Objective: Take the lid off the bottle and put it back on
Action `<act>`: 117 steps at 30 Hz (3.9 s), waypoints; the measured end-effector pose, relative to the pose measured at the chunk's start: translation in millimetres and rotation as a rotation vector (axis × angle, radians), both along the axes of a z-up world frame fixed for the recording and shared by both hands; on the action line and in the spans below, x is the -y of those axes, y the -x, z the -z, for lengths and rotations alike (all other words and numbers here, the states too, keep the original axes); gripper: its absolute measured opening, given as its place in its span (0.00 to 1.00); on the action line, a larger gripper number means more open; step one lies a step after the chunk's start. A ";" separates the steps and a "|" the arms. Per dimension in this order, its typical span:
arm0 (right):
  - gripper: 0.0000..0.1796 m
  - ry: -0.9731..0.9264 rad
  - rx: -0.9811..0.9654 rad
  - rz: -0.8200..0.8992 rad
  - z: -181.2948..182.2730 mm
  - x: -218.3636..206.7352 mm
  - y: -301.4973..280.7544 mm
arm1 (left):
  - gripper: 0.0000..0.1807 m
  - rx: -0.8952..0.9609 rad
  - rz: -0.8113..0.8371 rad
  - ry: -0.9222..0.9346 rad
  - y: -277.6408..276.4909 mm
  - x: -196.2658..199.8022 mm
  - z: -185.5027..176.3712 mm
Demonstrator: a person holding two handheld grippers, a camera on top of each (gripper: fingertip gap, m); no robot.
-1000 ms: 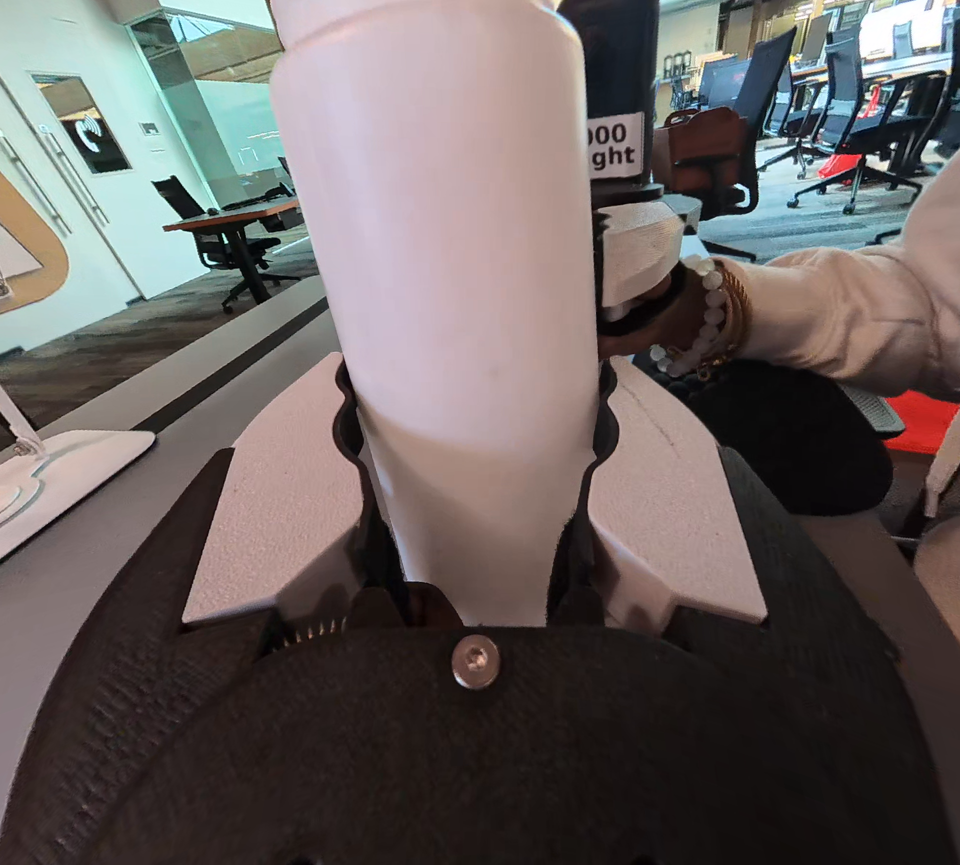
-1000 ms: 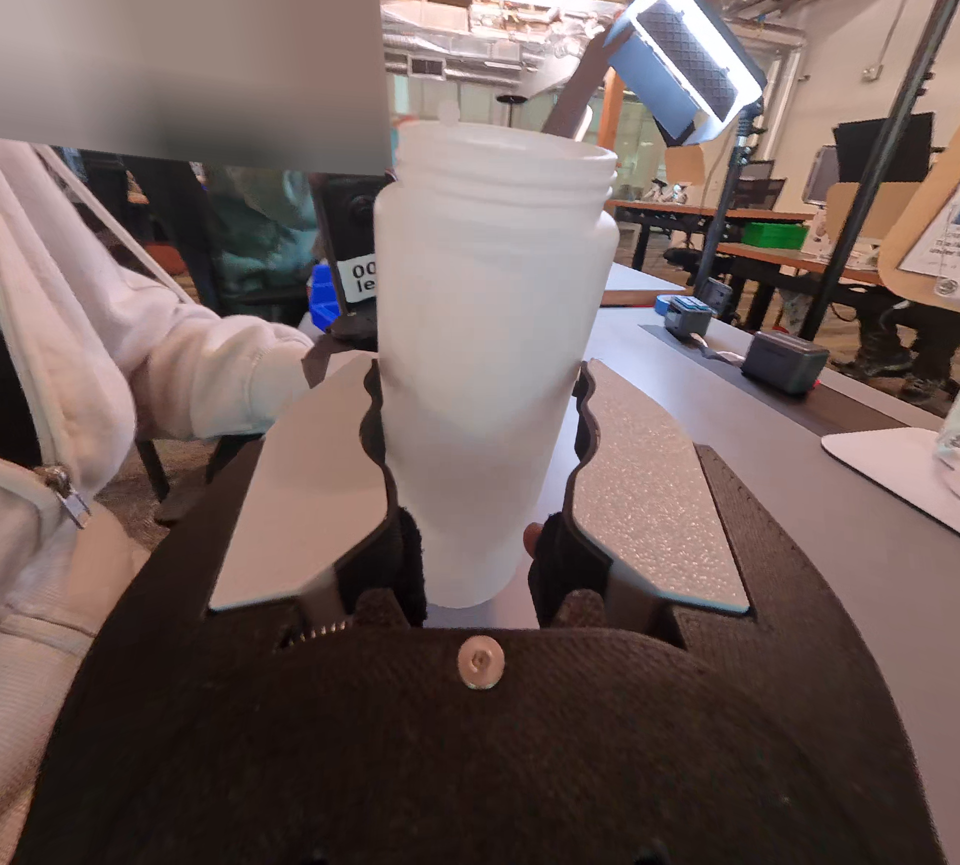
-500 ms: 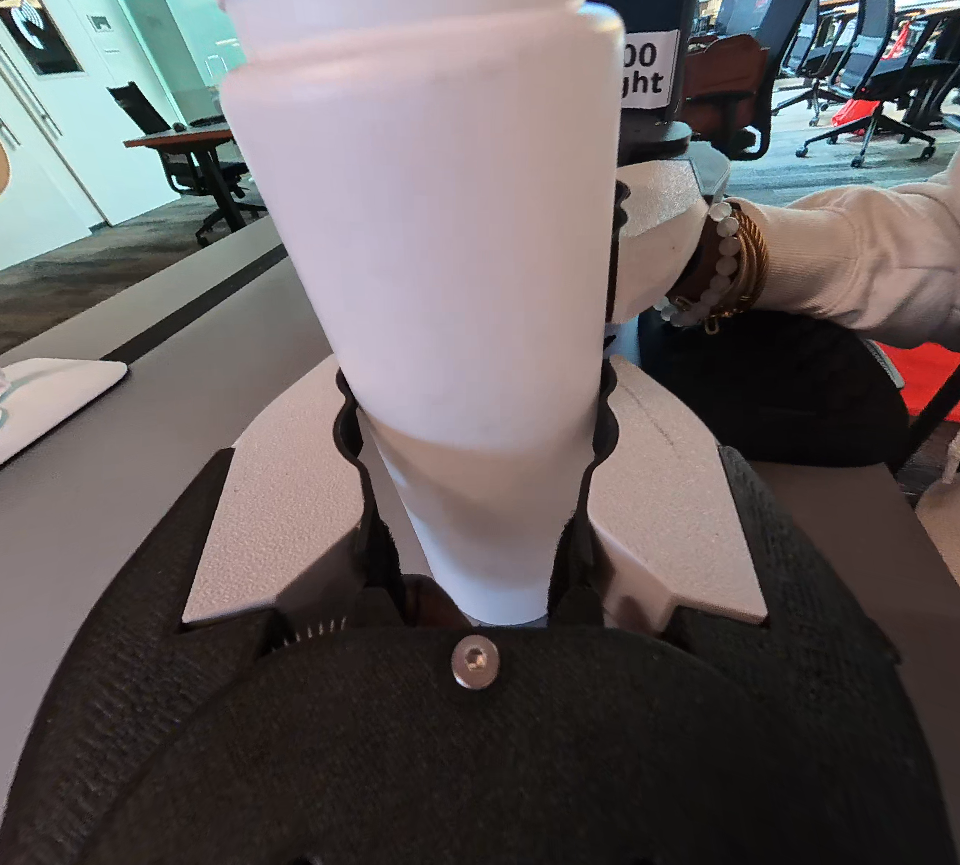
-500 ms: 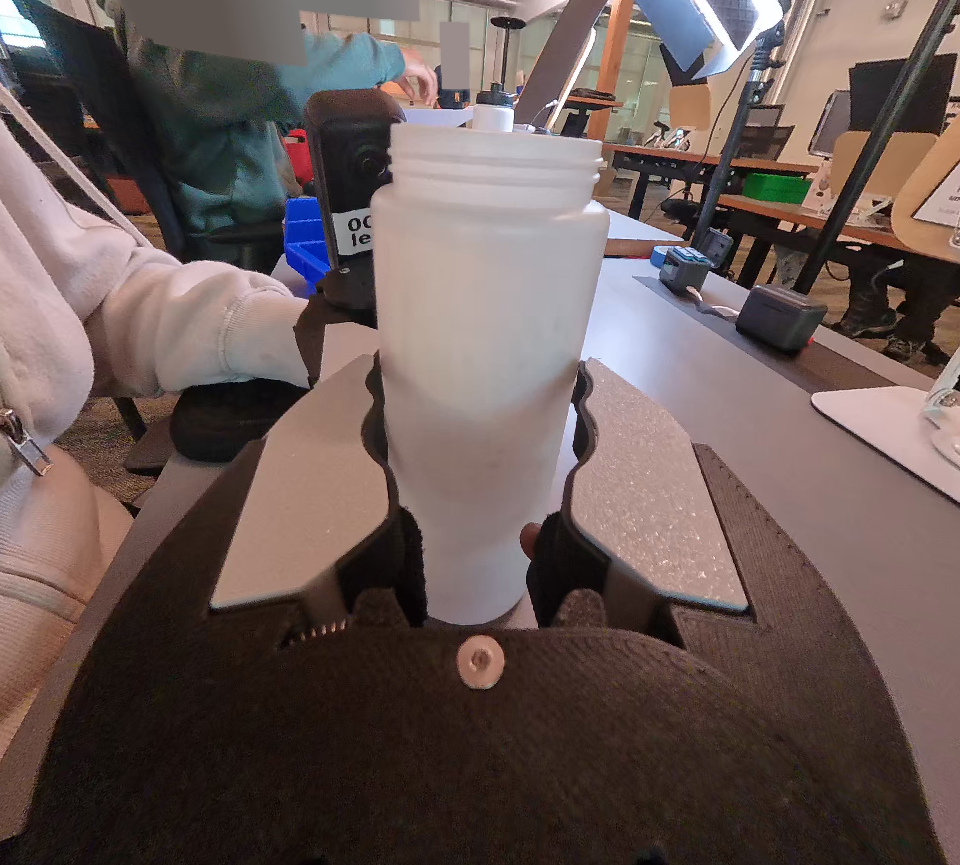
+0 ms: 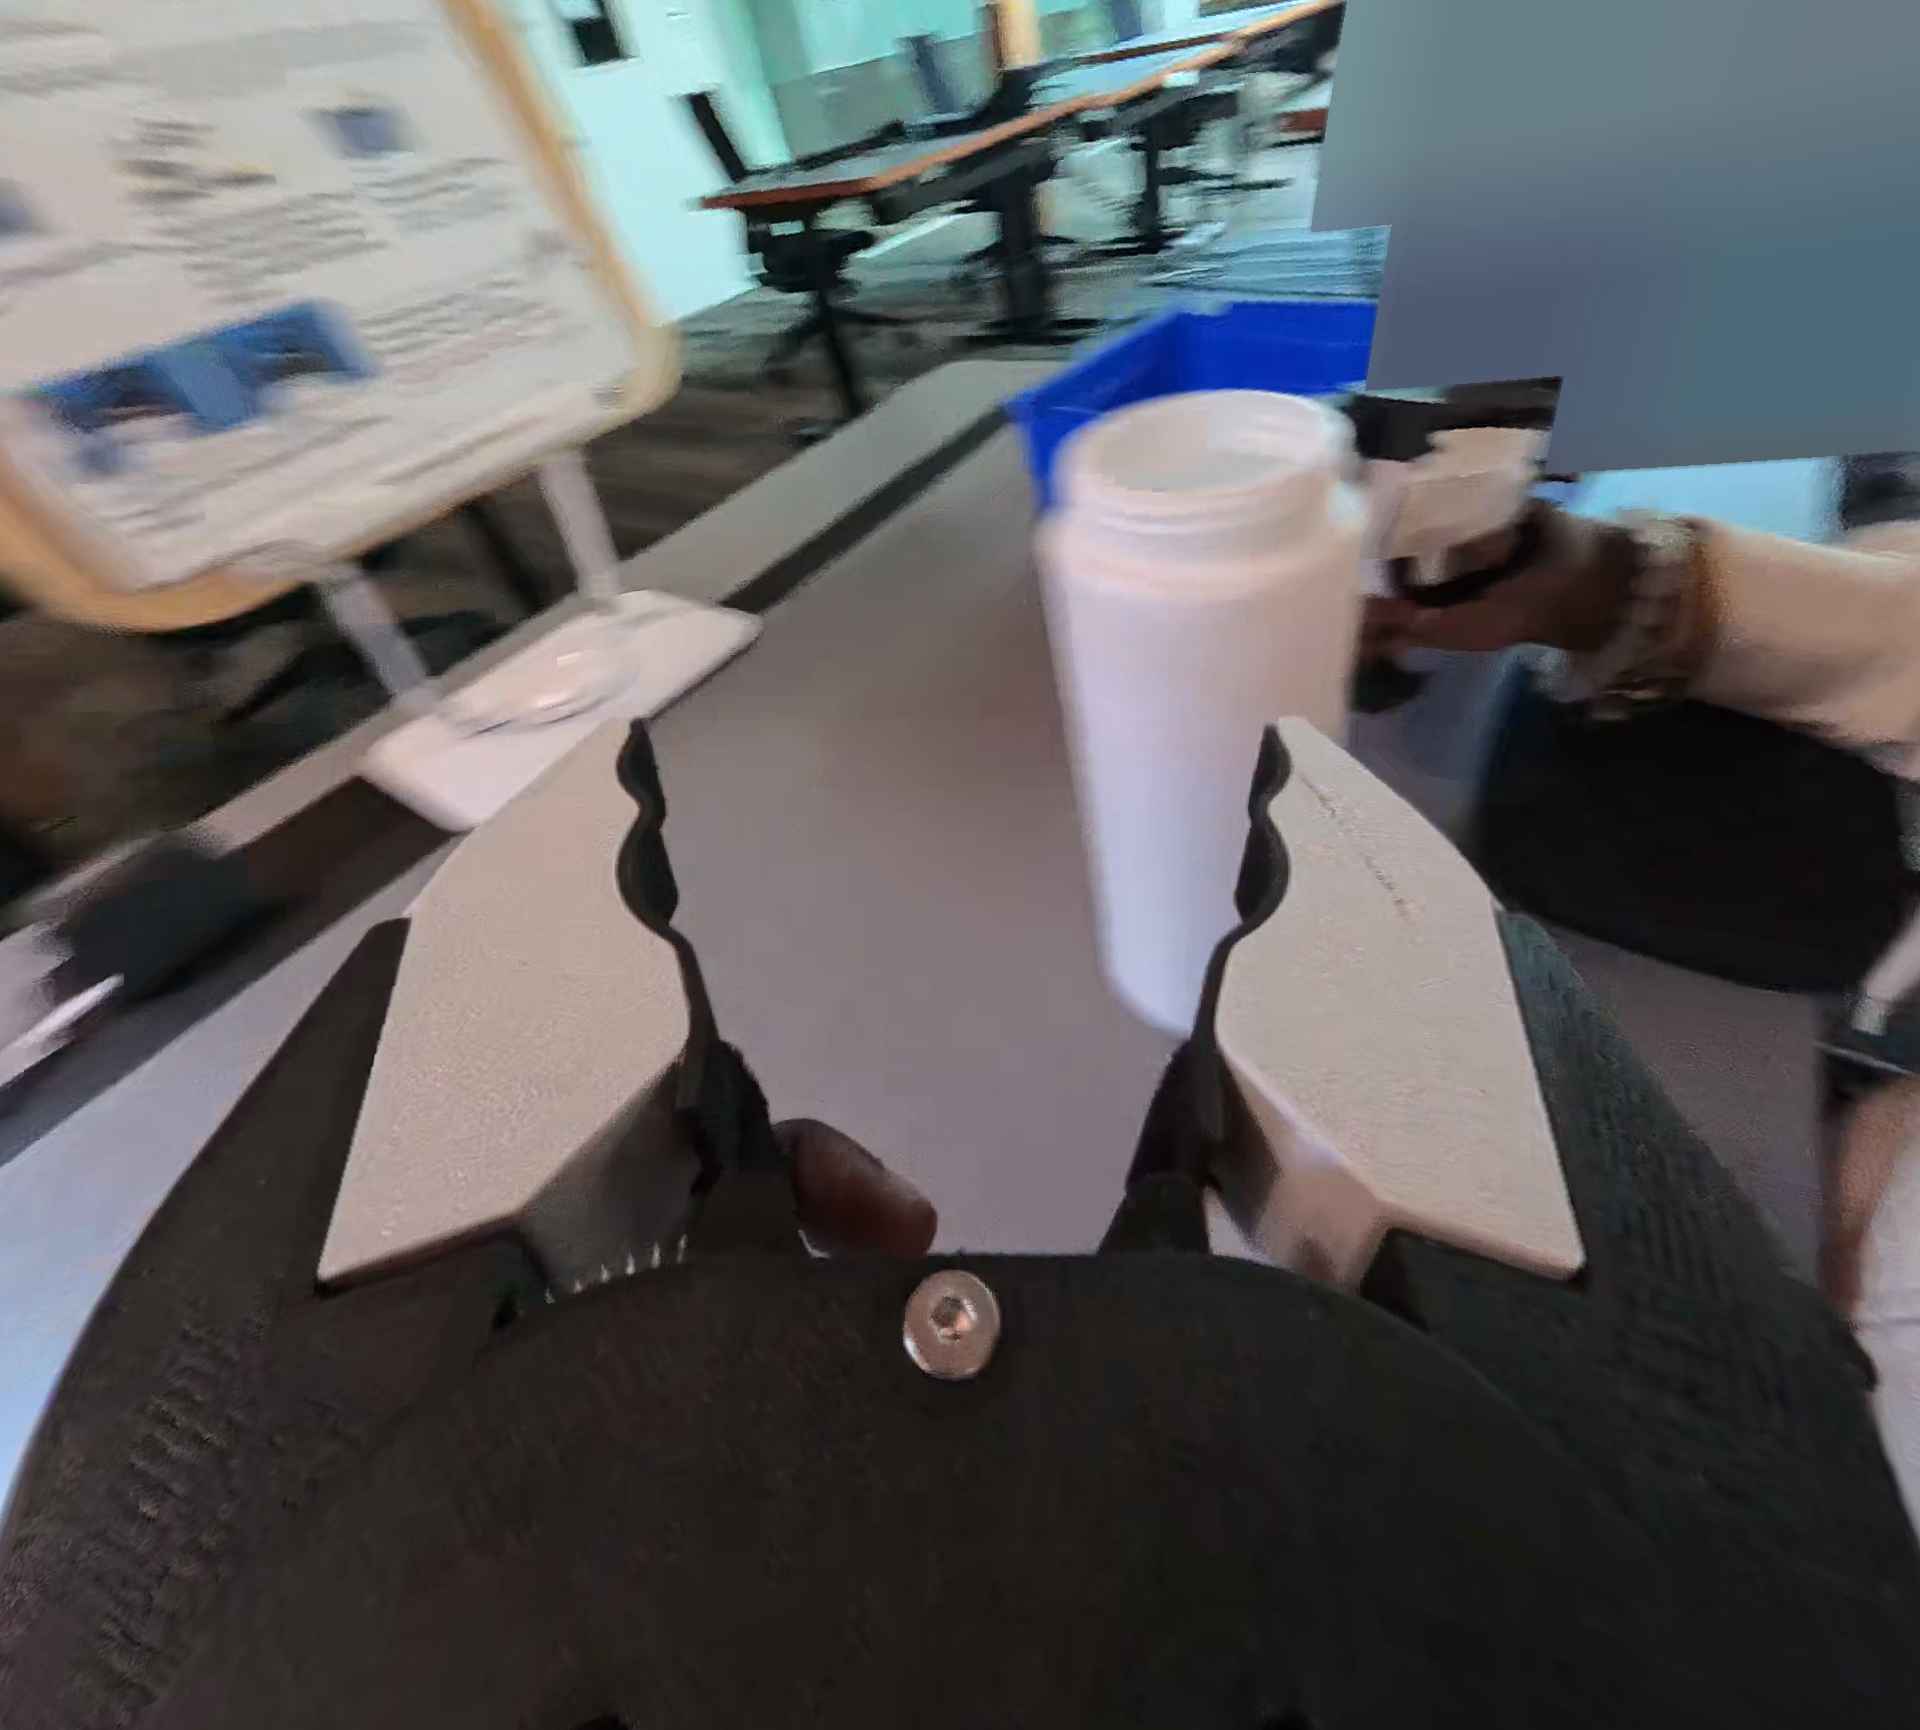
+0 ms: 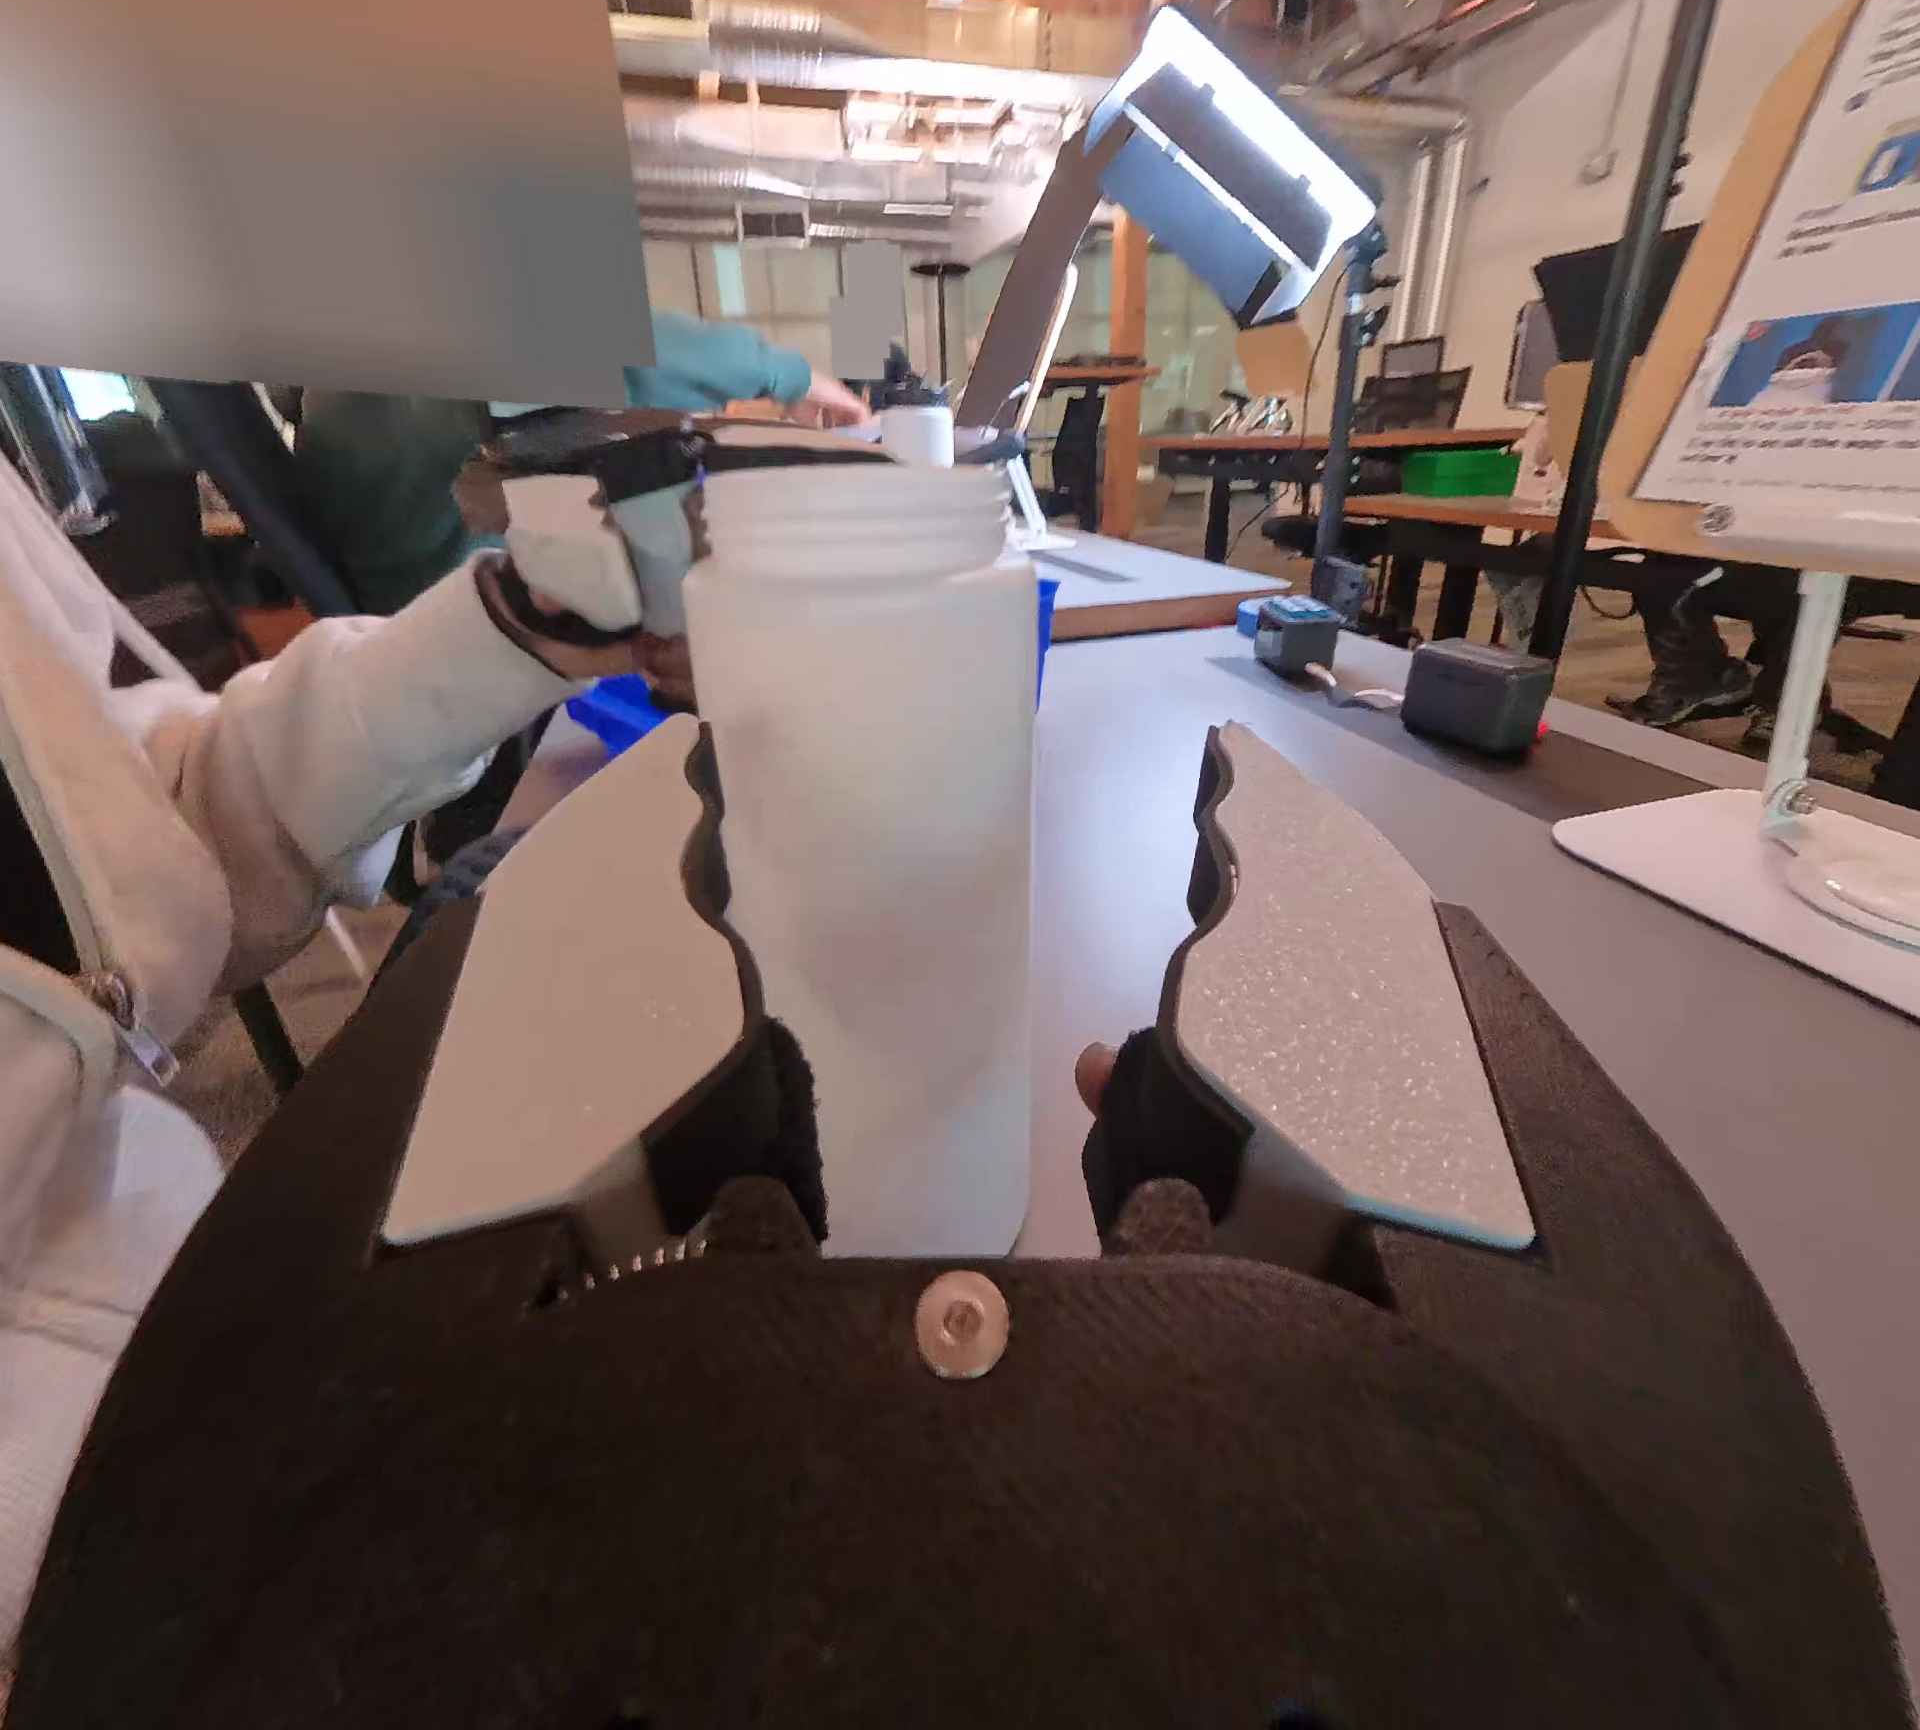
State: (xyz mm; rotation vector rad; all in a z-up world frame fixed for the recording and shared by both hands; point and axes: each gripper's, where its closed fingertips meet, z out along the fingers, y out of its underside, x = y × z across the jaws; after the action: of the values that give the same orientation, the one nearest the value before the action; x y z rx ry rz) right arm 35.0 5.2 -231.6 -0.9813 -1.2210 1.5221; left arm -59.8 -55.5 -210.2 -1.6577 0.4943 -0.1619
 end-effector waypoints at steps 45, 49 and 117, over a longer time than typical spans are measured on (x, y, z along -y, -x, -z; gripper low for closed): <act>0.23 -0.365 -0.027 0.188 -52.3 45.9 -6.6 | 0.38 -0.694 -0.422 -0.106 74.6 56.3 -32.3; 0.12 -0.500 0.022 0.194 -67.8 98.2 11.3 | 0.37 -0.843 -0.358 -0.134 23.8 48.9 -30.1; 0.31 -0.851 0.658 -0.484 135.0 130.4 -66.3 | 0.24 0.080 0.140 0.009 -49.1 84.2 65.0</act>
State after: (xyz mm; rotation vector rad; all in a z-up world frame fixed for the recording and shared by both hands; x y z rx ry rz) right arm 101.3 -125.1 -366.7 -0.6142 -2.4387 0.8077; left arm -10.7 -139.7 -275.3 -1.6186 0.5500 -0.3326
